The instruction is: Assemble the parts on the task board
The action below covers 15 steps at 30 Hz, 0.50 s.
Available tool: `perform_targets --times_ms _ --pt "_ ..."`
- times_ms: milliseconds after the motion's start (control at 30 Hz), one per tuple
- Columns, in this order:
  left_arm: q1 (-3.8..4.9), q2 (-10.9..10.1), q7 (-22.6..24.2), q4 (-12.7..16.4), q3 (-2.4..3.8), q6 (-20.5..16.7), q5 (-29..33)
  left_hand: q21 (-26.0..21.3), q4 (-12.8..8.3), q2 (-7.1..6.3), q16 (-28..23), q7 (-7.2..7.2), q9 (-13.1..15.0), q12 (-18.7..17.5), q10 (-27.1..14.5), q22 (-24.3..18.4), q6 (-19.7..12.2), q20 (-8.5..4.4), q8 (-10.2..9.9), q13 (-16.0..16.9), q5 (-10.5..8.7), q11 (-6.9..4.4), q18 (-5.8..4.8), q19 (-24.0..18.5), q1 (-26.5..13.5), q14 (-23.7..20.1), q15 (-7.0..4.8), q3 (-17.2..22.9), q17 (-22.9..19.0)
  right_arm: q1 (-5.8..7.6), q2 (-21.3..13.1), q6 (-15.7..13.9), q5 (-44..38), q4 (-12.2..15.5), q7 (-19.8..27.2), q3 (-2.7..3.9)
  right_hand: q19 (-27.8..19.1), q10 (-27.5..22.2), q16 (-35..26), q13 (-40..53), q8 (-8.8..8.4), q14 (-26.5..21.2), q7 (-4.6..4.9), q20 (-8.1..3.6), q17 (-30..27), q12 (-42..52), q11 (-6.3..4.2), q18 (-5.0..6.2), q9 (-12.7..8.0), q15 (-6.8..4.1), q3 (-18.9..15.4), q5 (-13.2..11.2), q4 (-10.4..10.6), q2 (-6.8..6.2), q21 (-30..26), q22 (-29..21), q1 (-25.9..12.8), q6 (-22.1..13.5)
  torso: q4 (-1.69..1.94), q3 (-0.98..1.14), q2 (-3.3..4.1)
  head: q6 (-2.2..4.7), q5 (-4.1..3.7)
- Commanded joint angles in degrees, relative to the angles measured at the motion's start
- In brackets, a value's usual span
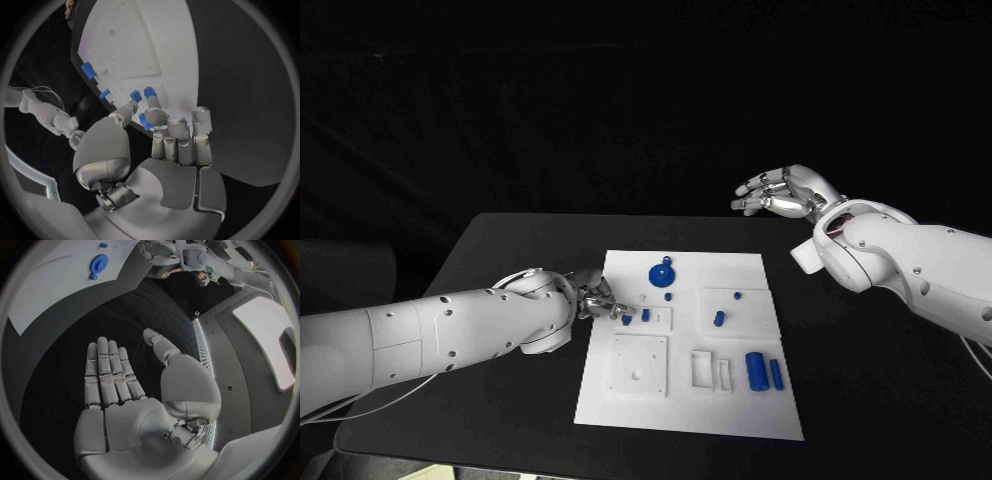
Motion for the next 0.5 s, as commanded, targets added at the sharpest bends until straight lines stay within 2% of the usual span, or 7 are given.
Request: perform_targets --times_ms 33,67,100,133,233,367,500 --pt "0.01 -0.7 2.9 1.0 0.15 -3.0 4.1 -0.5 0.2 -0.37 -0.8 0.31 -0.3 -0.9 -0.5 0.4 -0.9 -7.39 -0.7 -0.5 -0.27 0.39 0.60 -0.7 0.5 -0.7 0.22 -0.9 -0.4 0.00 -0.1 0.5 0.1 0.1 0.6 0.03 -0.4 0.5 -0.3 -0.1 0.01 0.0 0.16 0.04 -0.1 -0.3 -0.01 0.33 -0.1 0.32 -0.2 0.3 0.0 0.31 -0.3 -0.1 0.0 -0.2 0.01 0.03 -0.04 0.06 -0.14" --pt "0.02 -1.0 3.1 1.2 0.34 -3.3 4.4 -0.9 0.3 -0.36 -1.6 0.69 -0.7 -1.7 -1.1 0.3 -2.0 -7.27 -1.5 -0.9 -0.20 0.71 0.50 -1.2 0.7 -1.3 0.47 -1.3 -0.7 0.00 -0.1 0.5 0.1 0.1 0.6 0.03 -0.4 0.5 -0.3 -0.1 0.01 0.0 0.16 0.04 -0.1 -0.3 -0.01 0.33 -0.1 0.33 -0.2 0.3 0.0 0.31 -0.3 -0.1 0.0 -0.2 0.02 0.04 -0.04 0.09 -0.16" --pt "0.02 -1.2 3.4 1.2 1.31 -3.5 5.1 -1.1 0.5 -0.32 -1.8 0.81 -0.8 -2.0 -1.1 0.2 -2.1 -7.19 -1.7 -1.0 -0.24 0.83 0.42 -1.4 1.0 -1.3 0.63 -1.6 -0.9 0.00 -0.1 0.5 0.1 0.1 0.6 0.03 -0.4 0.5 -0.3 -0.1 0.01 0.0 0.16 0.04 -0.1 -0.3 -0.01 0.33 -0.1 0.33 -0.2 0.3 0.0 0.31 -0.4 -0.1 0.0 -0.2 0.02 0.04 -0.02 0.14 -0.17" --pt "0.02 -1.5 3.7 1.4 1.74 -3.4 6.5 -1.2 0.6 -0.35 -2.0 0.88 -0.8 -2.2 -1.1 0.2 -2.2 -7.14 -2.0 -1.1 -0.24 0.86 0.36 -1.5 1.2 -1.3 0.68 -1.9 -0.9 0.00 -0.2 0.4 0.1 0.1 0.6 0.03 -0.4 0.5 -0.3 -0.1 0.01 0.0 0.16 0.05 -0.1 -0.3 -0.01 0.33 -0.1 0.33 -0.2 0.3 0.0 0.30 -0.4 -0.1 0.0 -0.2 0.02 0.03 -0.02 0.19 -0.17" --pt "0.06 -2.5 4.6 2.0 2.25 -4.0 8.4 -2.0 1.0 -0.31 -3.2 1.45 -1.3 -3.5 -2.3 -0.1 -3.8 -6.88 -3.3 -1.6 -0.26 1.31 0.11 -2.3 2.1 -2.3 1.07 -2.6 -1.5 0.00 -0.3 0.4 0.1 0.1 0.6 0.03 -0.4 0.5 -0.4 -0.1 0.01 0.0 0.17 0.05 -0.1 -0.3 -0.01 0.33 -0.1 0.33 -0.2 0.3 0.0 0.30 -0.4 -0.1 0.0 -0.2 0.02 0.03 -0.03 0.32 -0.15" --pt "0.19 -3.2 5.4 2.2 2.47 -4.2 10.8 -3.3 1.5 -0.18 -5.1 2.48 -2.3 -5.4 -4.4 -0.5 -6.8 -6.41 -5.4 -2.4 -0.24 2.36 -0.37 -3.6 3.4 -4.0 1.94 -3.3 -2.3 0.00 -0.4 0.4 0.2 0.1 0.6 0.03 -0.4 0.5 -0.4 -0.2 0.01 0.0 0.16 0.06 -0.1 -0.4 -0.01 0.33 -0.1 0.34 -0.3 0.3 0.0 0.31 -0.4 -0.1 0.0 -0.2 0.04 0.04 -0.04 0.36 -0.07" --pt "0.22 -3.5 6.0 2.5 2.46 -3.2 11.4 -4.4 2.2 0.08 -6.9 3.24 -3.1 -7.1 -5.6 -1.0 -8.0 -6.02 -6.6 -3.1 -0.21 3.02 -0.85 -4.4 5.5 -5.0 2.69 -3.2 -3.1 0.00 -0.4 0.4 0.2 0.1 0.6 0.03 -0.4 0.5 -0.4 -0.2 0.02 0.0 0.16 0.06 -0.1 -0.4 -0.01 0.34 -0.1 0.34 -0.3 0.3 0.0 0.32 -0.4 -0.1 0.0 -0.2 -0.01 0.03 -0.03 0.37 -0.01"
